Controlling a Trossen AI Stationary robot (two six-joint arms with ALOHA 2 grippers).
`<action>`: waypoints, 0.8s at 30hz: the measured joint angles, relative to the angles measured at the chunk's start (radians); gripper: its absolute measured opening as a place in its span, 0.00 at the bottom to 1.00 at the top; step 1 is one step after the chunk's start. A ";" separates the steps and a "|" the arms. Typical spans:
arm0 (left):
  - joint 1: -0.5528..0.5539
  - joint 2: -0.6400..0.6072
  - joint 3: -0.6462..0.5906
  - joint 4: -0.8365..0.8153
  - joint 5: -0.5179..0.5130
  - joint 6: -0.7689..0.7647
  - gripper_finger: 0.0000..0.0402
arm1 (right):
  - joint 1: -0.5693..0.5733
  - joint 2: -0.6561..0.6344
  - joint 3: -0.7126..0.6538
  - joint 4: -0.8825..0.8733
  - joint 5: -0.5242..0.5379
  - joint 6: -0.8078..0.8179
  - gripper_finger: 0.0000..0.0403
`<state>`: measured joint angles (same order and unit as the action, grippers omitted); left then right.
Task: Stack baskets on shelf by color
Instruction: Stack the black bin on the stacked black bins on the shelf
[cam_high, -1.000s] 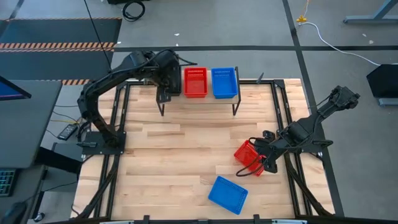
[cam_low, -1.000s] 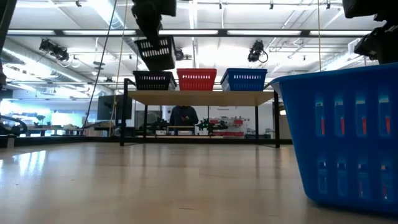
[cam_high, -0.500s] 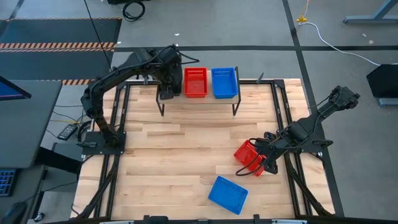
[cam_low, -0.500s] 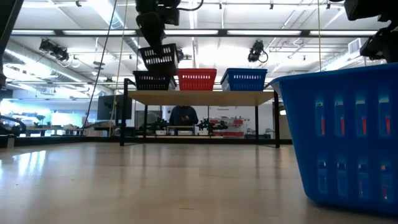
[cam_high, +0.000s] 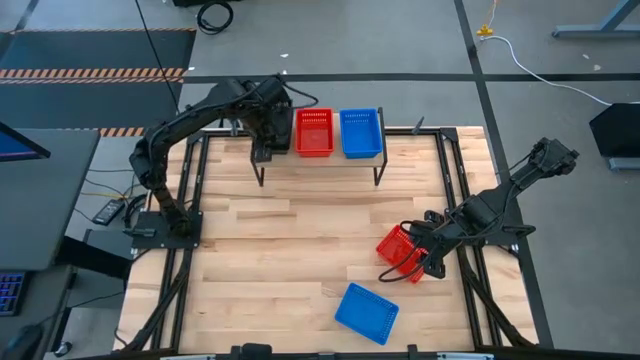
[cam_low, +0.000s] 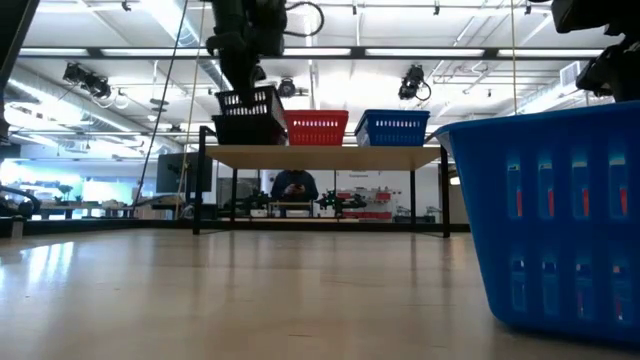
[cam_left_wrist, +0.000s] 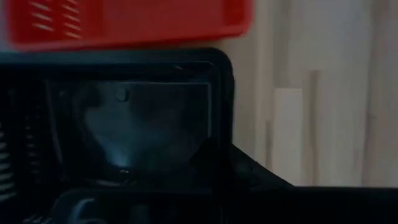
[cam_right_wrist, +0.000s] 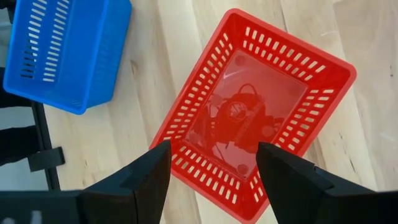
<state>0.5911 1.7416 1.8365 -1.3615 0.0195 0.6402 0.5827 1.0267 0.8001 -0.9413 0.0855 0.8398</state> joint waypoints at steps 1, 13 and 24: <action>0.000 0.000 -0.015 0.001 0.002 -0.002 0.03 | 0.000 0.000 0.000 0.000 0.000 0.004 0.60; -0.017 -0.003 -0.047 -0.001 0.001 -0.103 0.04 | 0.000 0.000 0.000 0.000 0.004 0.005 0.60; -0.094 -0.003 -0.043 -0.005 -0.046 -0.154 0.22 | 0.000 0.000 0.000 -0.004 0.017 -0.040 0.60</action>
<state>0.4974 1.7390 1.7936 -1.3665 -0.0266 0.4859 0.5827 1.0267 0.8001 -0.9451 0.1024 0.8003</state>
